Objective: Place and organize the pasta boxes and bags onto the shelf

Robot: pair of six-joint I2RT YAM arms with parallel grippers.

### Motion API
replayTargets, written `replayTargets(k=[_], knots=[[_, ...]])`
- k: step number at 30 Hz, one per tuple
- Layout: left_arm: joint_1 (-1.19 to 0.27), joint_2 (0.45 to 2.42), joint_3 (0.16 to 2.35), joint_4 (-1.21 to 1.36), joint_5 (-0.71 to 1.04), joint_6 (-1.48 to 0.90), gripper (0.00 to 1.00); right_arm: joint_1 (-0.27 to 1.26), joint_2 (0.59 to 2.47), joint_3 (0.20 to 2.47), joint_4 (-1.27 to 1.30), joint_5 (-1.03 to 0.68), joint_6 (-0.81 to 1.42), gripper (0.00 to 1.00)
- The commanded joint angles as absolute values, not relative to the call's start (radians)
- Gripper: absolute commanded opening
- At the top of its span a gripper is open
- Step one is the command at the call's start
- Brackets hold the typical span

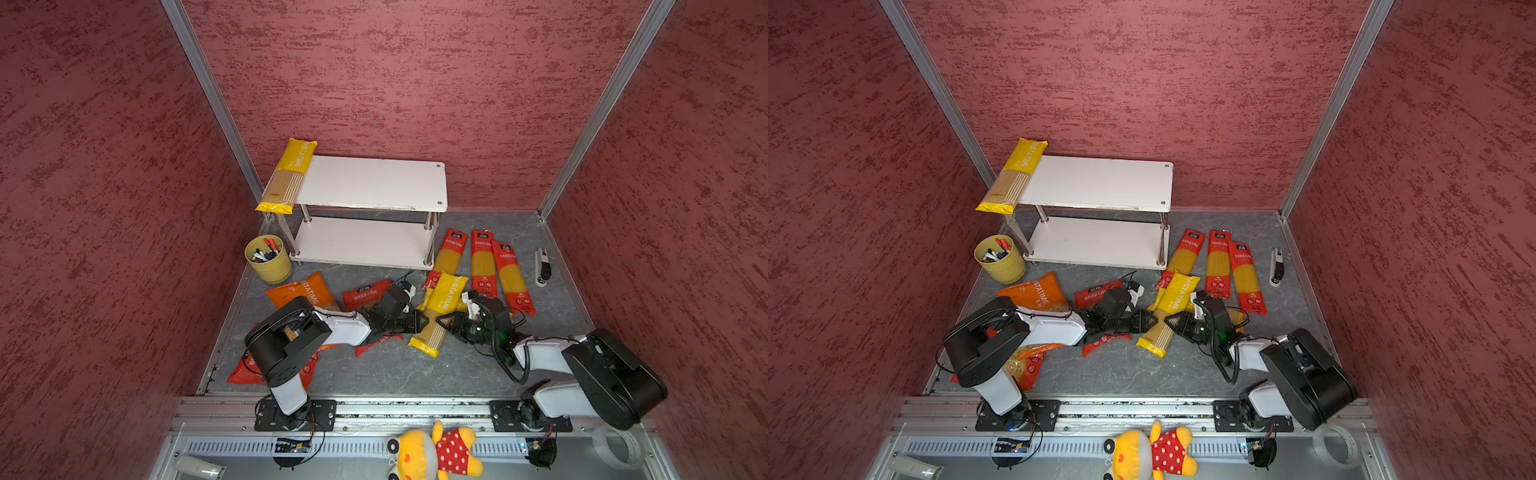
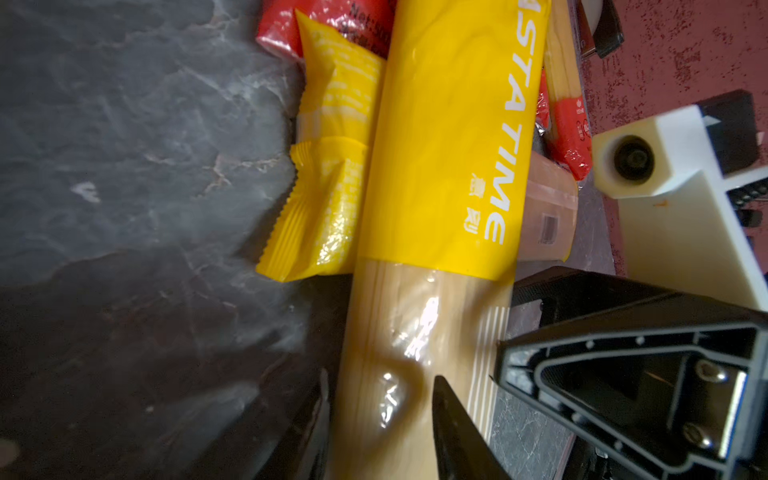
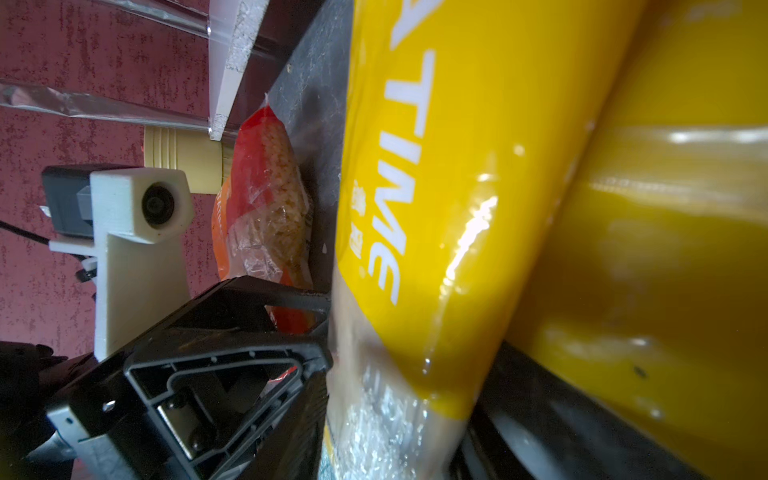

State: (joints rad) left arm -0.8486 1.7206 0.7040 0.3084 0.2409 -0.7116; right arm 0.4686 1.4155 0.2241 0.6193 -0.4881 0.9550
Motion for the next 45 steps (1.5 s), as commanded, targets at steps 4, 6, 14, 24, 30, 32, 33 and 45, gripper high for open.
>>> replayTargets(k=[4,6,14,24,30,32,33,45], knots=[[-0.853,1.689,0.692,0.371,0.27,-0.74,0.38,0.477,1.403,0.183,0.848,-0.459,1.002,0.22],[-0.853,1.653,0.689,0.361,0.267,-0.728,0.38,0.477,1.362,0.176,0.833,-0.455,0.989,0.18],[-0.877,1.433,0.726,0.222,0.228,-0.608,0.41,0.476,1.058,0.174,0.696,-0.349,0.836,0.08],[-0.845,1.193,0.738,0.185,0.219,-0.516,0.47,0.477,0.752,0.273,0.54,-0.269,0.636,0.0],[-0.704,1.109,0.768,0.096,0.317,-0.609,0.7,0.476,0.742,0.46,0.519,-0.342,0.587,0.0],[-0.65,1.071,0.757,0.108,0.352,-0.652,0.72,0.477,0.752,0.517,0.528,-0.365,0.572,0.0],[-0.629,1.048,0.747,0.127,0.367,-0.672,0.73,0.477,0.761,0.549,0.531,-0.381,0.566,0.0],[-0.584,1.007,0.605,0.603,0.439,-0.865,0.95,0.486,1.055,0.736,0.915,-0.406,0.813,0.0]])
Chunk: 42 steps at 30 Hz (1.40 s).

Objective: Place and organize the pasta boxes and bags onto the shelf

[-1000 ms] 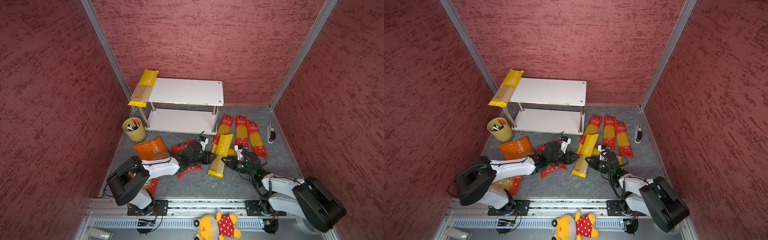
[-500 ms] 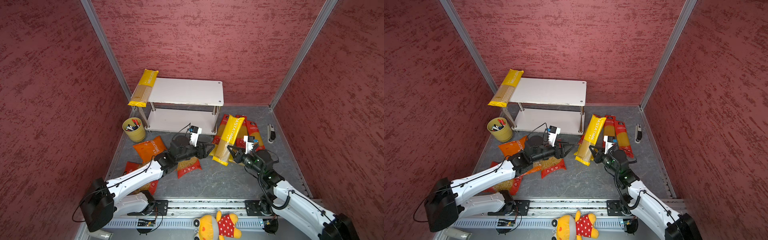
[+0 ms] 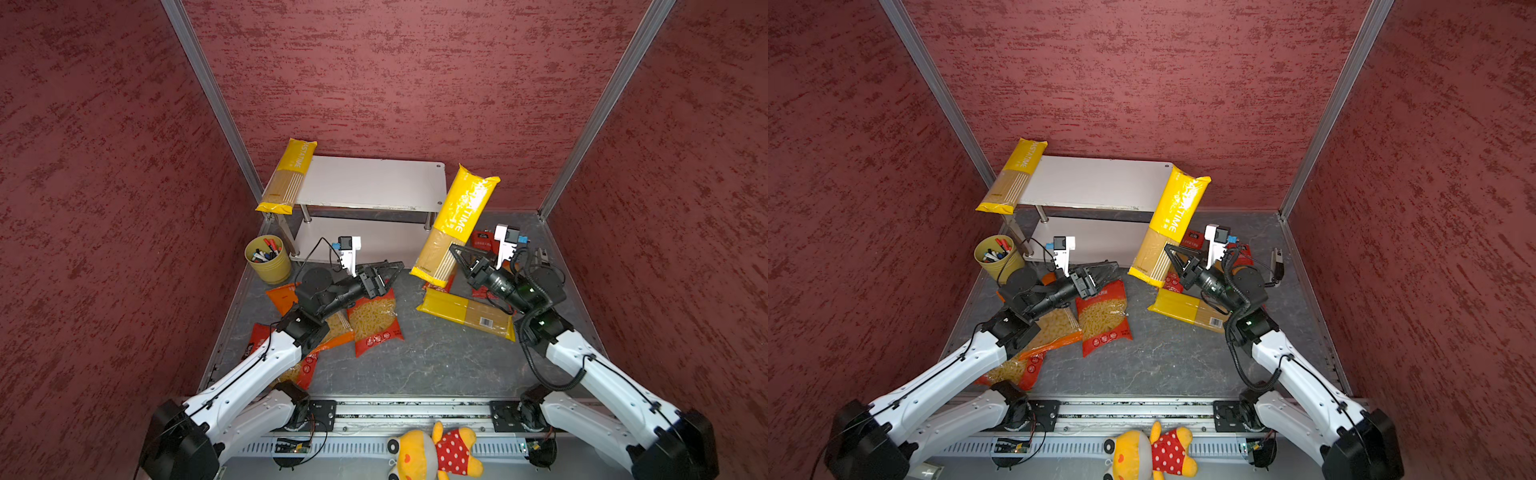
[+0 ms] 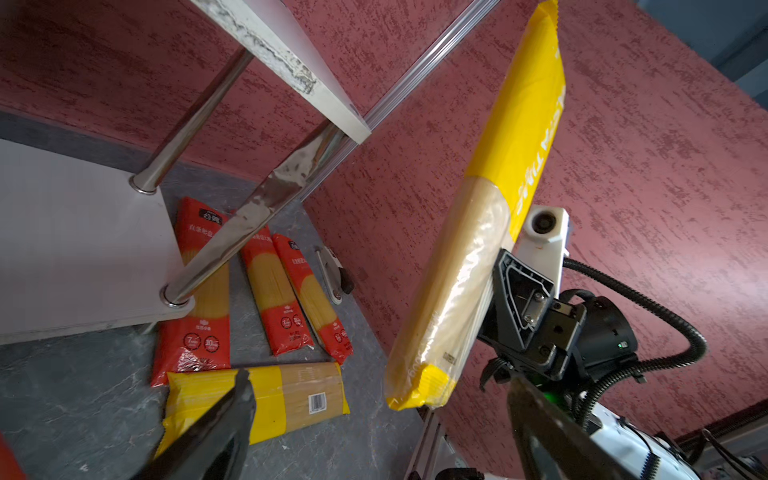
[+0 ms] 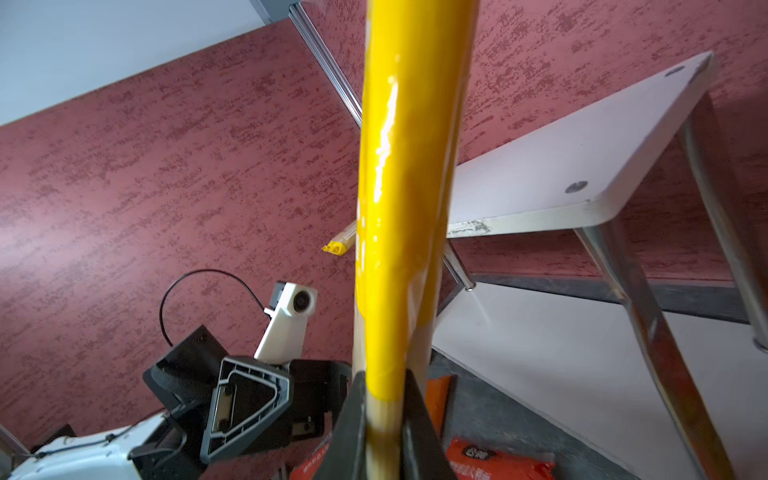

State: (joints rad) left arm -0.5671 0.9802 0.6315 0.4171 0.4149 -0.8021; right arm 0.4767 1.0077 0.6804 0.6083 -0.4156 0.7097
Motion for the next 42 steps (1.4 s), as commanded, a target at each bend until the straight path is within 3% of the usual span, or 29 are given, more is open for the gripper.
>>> replayTargets(k=[1,9,16,19,28,32,37,42], knots=[[-0.592,1.018,0.593,0.637,0.431,-0.871,0.94,0.49,1.083,0.744,0.955,-0.4,0.841,0.0],[-0.655,1.141,0.562,0.81,0.354,-0.897,0.91,0.566,1.241,0.811,1.085,-0.357,0.928,0.0],[-0.658,1.167,0.549,0.865,0.27,-0.933,0.84,0.595,1.263,0.822,1.11,-0.319,0.974,0.0],[-0.668,1.176,0.549,0.901,0.216,-0.94,0.76,0.617,1.289,0.828,1.142,-0.312,1.009,0.0],[-0.745,1.24,0.544,1.041,0.089,-0.963,0.38,0.635,1.315,0.839,1.079,-0.276,1.012,0.0],[-0.749,1.258,0.548,1.07,0.09,-0.965,0.24,0.634,1.323,0.84,1.052,-0.269,1.023,0.1],[-0.75,1.243,0.548,1.068,0.064,-0.964,0.19,0.633,1.319,0.837,1.0,-0.262,1.014,0.2],[-0.75,1.209,0.543,1.055,0.014,-0.964,0.12,0.632,1.304,0.81,0.989,-0.252,1.012,0.51]])
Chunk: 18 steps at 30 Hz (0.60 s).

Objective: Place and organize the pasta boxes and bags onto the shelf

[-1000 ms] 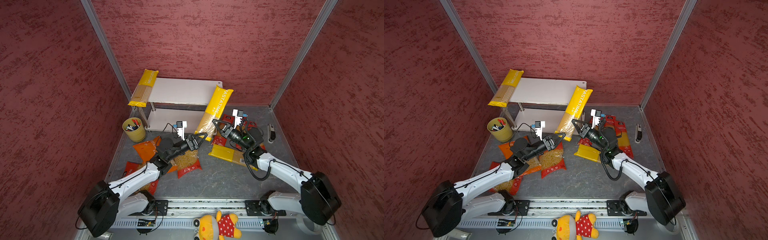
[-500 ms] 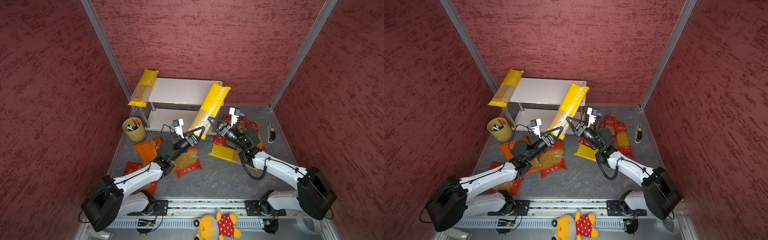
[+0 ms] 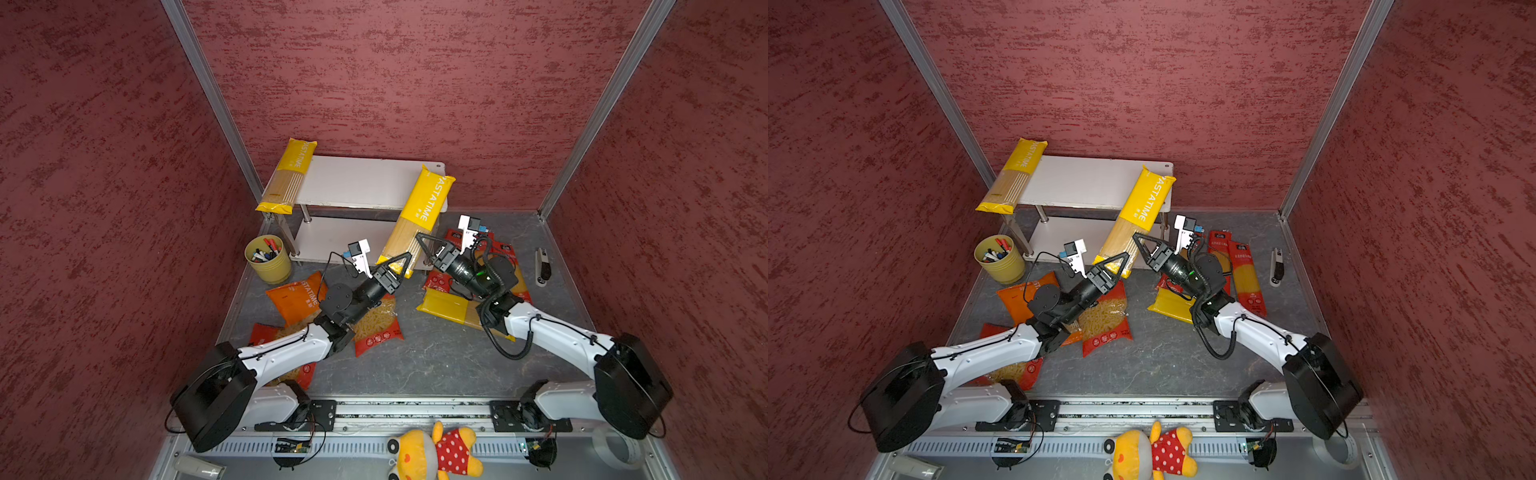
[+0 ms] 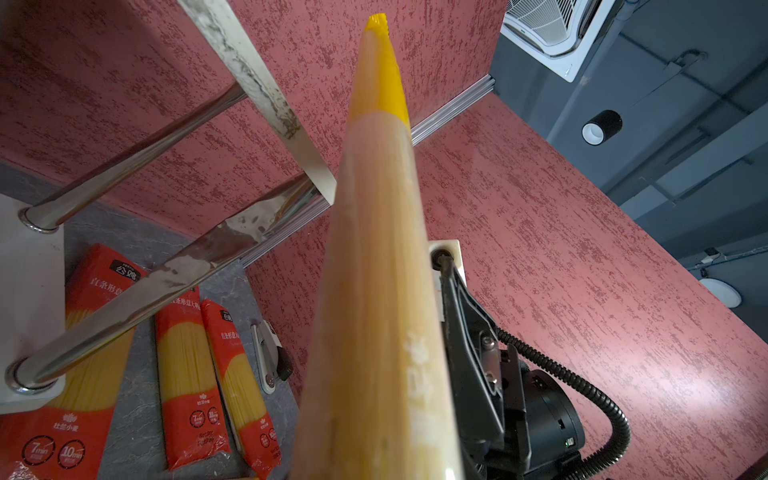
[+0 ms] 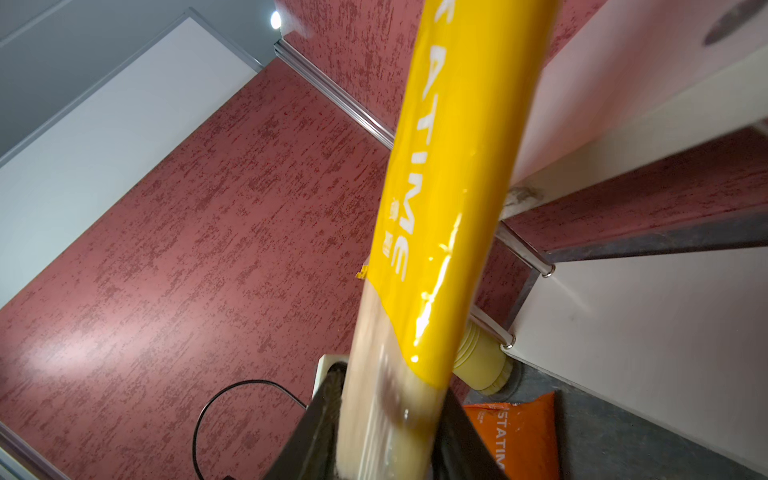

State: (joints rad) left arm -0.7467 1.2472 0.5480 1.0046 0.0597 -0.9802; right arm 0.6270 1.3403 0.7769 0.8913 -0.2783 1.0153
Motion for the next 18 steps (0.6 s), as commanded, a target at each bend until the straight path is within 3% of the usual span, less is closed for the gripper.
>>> replayTargets(k=[1,9,14,18], knots=[[-0.749,1.198,0.541,1.052,0.005,-0.963,0.11,0.631,1.297,0.804,0.988,-0.249,1.01,0.54],[-0.712,1.085,0.557,0.916,-0.042,-1.014,0.04,0.623,1.189,0.743,0.901,-0.186,0.936,0.65],[-0.613,0.962,0.657,0.551,-0.067,-1.095,0.0,0.617,1.097,0.692,0.828,-0.103,0.881,0.66],[-0.449,0.946,0.793,0.266,0.052,-1.182,0.0,0.618,1.077,0.671,0.814,-0.108,0.89,0.66]])
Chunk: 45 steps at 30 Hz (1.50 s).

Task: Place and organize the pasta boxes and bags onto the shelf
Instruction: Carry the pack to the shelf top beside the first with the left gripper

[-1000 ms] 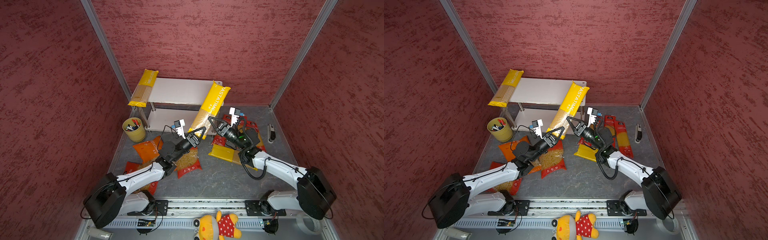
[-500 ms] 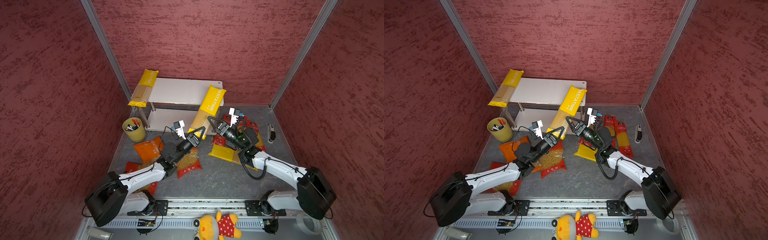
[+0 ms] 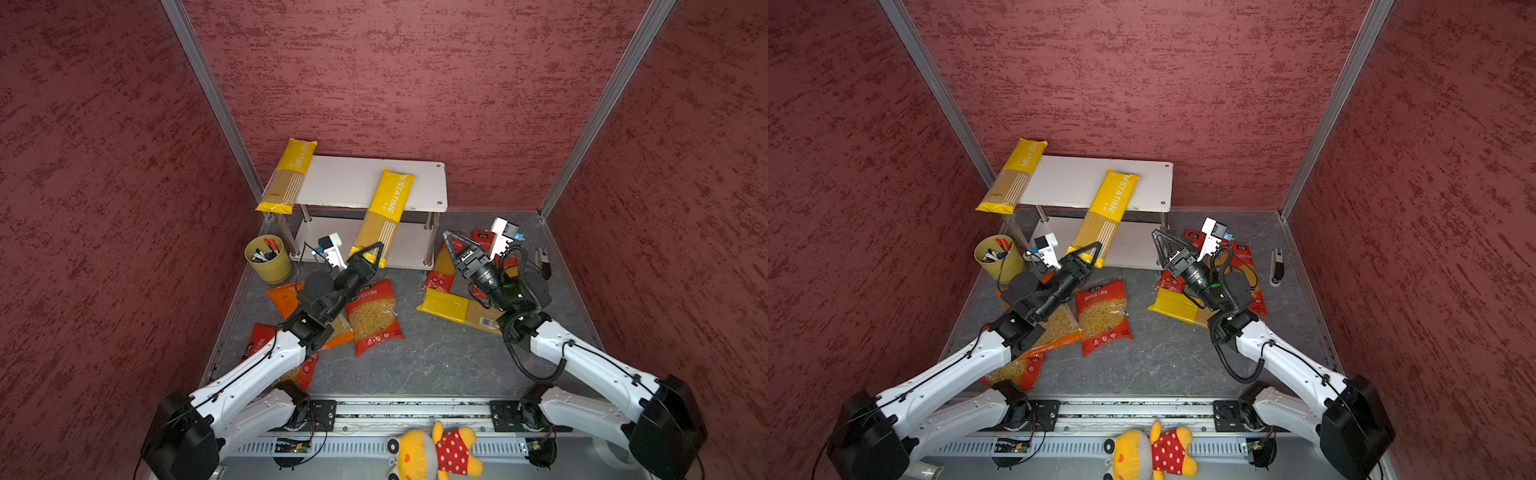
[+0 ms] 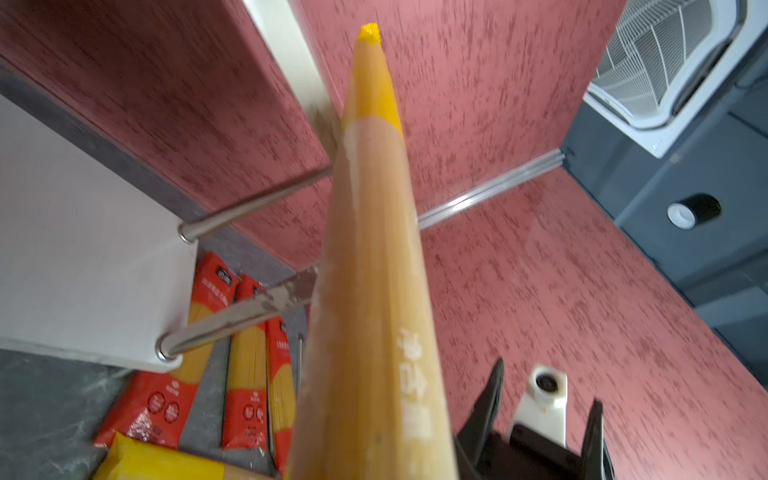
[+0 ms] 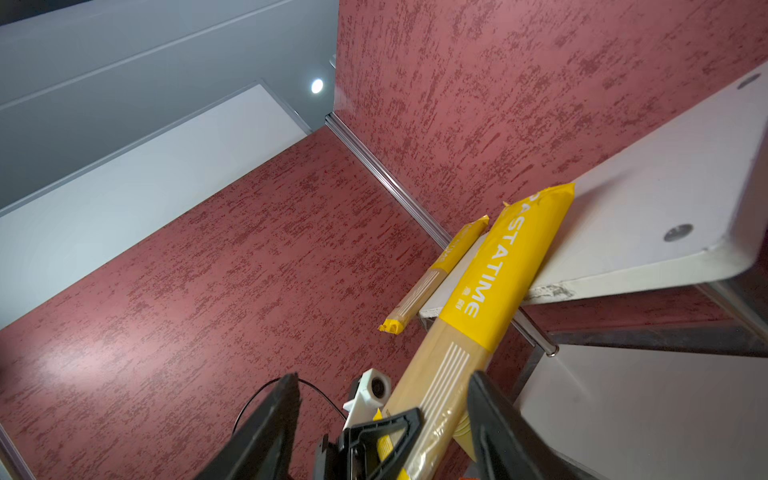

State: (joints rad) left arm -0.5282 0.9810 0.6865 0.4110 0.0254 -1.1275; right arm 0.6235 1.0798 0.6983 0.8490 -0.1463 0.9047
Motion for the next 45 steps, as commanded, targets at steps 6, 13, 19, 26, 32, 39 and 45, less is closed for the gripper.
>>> replayTargets(k=[6,13,19,26,32,39,45], knots=[[-0.269,0.991,1.05,-0.093,0.142,-1.156,0.0,0.618,1.069,0.644,0.82,-0.109,0.916,0.65],[-0.107,1.14,1.197,-0.112,0.309,-1.189,0.0,0.618,1.076,0.63,0.842,-0.118,0.944,0.65],[-0.041,1.19,1.236,-0.11,0.307,-1.192,0.04,0.618,1.051,0.599,0.834,-0.11,0.95,0.65],[-0.014,1.251,1.235,-0.06,0.342,-1.202,0.25,0.618,1.051,0.583,0.841,-0.115,0.967,0.65],[0.002,1.191,1.183,-0.064,0.364,-1.198,0.64,0.618,1.056,0.583,0.842,-0.117,0.968,0.65],[0.072,1.071,1.104,-0.155,0.423,-1.208,0.76,0.619,1.076,0.583,0.871,-0.131,0.994,0.65],[0.112,1.018,1.062,-0.179,0.443,-1.226,0.72,0.62,1.066,0.584,0.868,-0.126,0.989,0.65]])
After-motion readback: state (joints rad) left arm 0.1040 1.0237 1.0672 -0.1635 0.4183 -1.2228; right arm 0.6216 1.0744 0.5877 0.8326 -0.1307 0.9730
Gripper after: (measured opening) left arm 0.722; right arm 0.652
